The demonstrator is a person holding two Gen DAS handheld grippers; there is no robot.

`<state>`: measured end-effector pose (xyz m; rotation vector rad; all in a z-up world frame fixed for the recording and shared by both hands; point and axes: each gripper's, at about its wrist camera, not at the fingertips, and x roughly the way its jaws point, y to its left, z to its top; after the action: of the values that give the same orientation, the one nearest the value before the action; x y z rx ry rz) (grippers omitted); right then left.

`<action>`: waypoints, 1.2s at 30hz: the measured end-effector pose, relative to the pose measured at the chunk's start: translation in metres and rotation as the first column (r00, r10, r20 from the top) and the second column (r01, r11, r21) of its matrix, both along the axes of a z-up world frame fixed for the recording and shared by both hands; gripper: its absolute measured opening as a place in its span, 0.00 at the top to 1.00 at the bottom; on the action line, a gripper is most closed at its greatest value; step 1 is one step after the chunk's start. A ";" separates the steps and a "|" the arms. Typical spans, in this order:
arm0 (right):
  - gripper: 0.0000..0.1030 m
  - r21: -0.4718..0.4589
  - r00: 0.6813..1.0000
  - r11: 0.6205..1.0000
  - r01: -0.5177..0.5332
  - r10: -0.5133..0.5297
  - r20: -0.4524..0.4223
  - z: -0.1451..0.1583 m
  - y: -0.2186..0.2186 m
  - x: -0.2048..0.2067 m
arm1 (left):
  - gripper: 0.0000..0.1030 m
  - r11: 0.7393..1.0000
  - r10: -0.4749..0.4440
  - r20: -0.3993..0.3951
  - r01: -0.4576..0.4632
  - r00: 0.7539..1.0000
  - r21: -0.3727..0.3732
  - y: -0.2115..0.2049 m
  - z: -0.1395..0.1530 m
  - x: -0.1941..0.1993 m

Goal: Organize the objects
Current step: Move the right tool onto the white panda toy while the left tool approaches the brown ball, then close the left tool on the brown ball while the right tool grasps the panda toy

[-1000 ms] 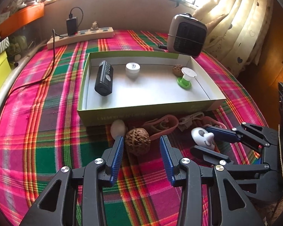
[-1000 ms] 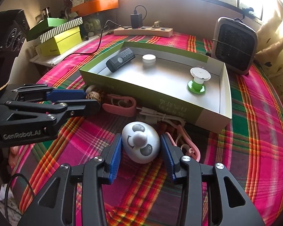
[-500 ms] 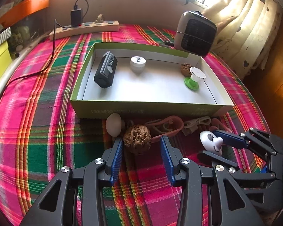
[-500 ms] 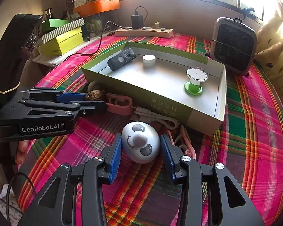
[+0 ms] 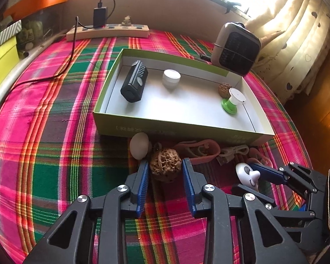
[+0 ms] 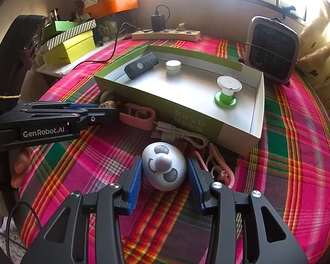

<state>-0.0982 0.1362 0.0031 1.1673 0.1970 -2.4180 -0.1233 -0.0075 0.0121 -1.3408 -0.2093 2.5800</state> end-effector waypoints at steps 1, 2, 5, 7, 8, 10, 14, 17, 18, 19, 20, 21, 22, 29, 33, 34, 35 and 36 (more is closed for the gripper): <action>0.59 0.000 1.000 1.000 0.000 0.000 0.001 0.000 0.000 0.000 | 0.73 1.000 -0.001 -0.001 0.001 1.000 -0.001 0.000 0.000 0.000; 0.59 0.001 1.000 1.000 0.000 0.000 0.001 0.000 0.000 0.000 | 0.73 1.000 -0.001 -0.002 0.001 1.000 -0.001 0.000 0.000 0.000; 0.59 0.002 1.000 1.000 0.001 -0.001 0.001 0.000 0.000 0.000 | 0.73 1.000 -0.001 -0.002 0.001 1.000 -0.001 0.000 0.000 0.000; 0.59 0.002 1.000 1.000 0.001 -0.001 0.001 0.000 0.000 0.000 | 0.73 1.000 -0.001 -0.005 0.001 1.000 -0.005 0.000 0.000 0.000; 0.59 0.002 1.000 1.000 0.001 -0.001 0.001 0.000 0.000 0.000 | 0.73 1.000 -0.001 -0.005 0.001 1.000 -0.004 0.000 0.000 0.000; 0.59 0.001 1.000 1.000 0.001 -0.001 0.001 0.000 0.000 0.000 | 0.73 1.000 -0.002 -0.006 0.002 1.000 -0.007 0.000 0.000 0.001; 0.59 -0.003 1.000 1.000 0.006 -0.006 0.003 0.000 0.001 -0.002 | 0.73 1.000 -0.004 -0.010 0.004 1.000 -0.013 -0.001 0.000 0.001; 0.59 -0.003 1.000 1.000 0.007 -0.007 0.003 0.000 0.002 -0.002 | 0.73 1.000 -0.005 -0.014 0.005 1.000 -0.015 -0.001 0.001 0.002; 0.59 -0.003 1.000 1.000 0.007 -0.007 0.003 0.000 0.002 -0.002 | 0.73 1.000 -0.007 -0.017 0.006 1.000 -0.015 -0.001 0.002 0.002; 0.59 -0.003 1.000 1.000 0.007 -0.007 0.003 0.000 0.002 -0.002 | 0.73 1.000 -0.008 -0.020 0.007 1.000 -0.017 -0.001 0.002 0.003; 0.59 -0.003 1.000 1.000 0.007 -0.007 0.003 0.000 0.002 -0.002 | 0.73 1.000 -0.009 -0.022 0.009 1.000 -0.018 -0.001 0.003 0.003; 0.59 -0.004 1.000 1.000 0.007 -0.007 0.003 0.000 0.002 -0.002 | 0.73 1.000 -0.011 -0.024 0.010 1.000 -0.020 -0.001 0.003 0.003; 0.59 -0.004 1.000 1.000 0.007 -0.007 0.003 0.000 0.002 -0.002 | 0.73 1.000 -0.011 -0.025 0.010 1.000 -0.020 -0.001 0.004 0.004; 0.59 -0.018 1.000 1.000 0.015 -0.015 -0.004 0.003 0.004 0.000 | 0.73 1.000 -0.018 -0.035 0.018 0.999 -0.021 0.000 0.007 0.006; 0.59 -0.030 1.000 0.999 0.018 -0.018 -0.014 0.006 0.006 0.001 | 0.73 0.999 -0.025 -0.043 0.024 0.999 -0.023 0.001 0.010 0.008; 0.59 -0.033 1.000 0.999 0.018 -0.018 -0.016 0.006 0.006 0.001 | 0.73 0.999 -0.025 -0.043 0.024 0.999 -0.023 0.001 0.010 0.008; 0.59 -0.035 1.000 0.999 0.018 -0.019 -0.019 0.007 0.006 0.002 | 0.73 0.999 -0.024 -0.044 0.023 0.999 -0.022 0.001 0.010 0.009; 0.59 -0.035 1.000 0.999 0.019 -0.020 -0.021 0.008 0.006 0.002 | 0.73 0.999 -0.028 -0.048 0.027 0.998 -0.022 0.001 0.012 0.009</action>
<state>-0.0961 0.1424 0.0108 1.1337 0.1506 -2.4416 -0.1142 -0.0063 0.0237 -1.2782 -0.1553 2.5957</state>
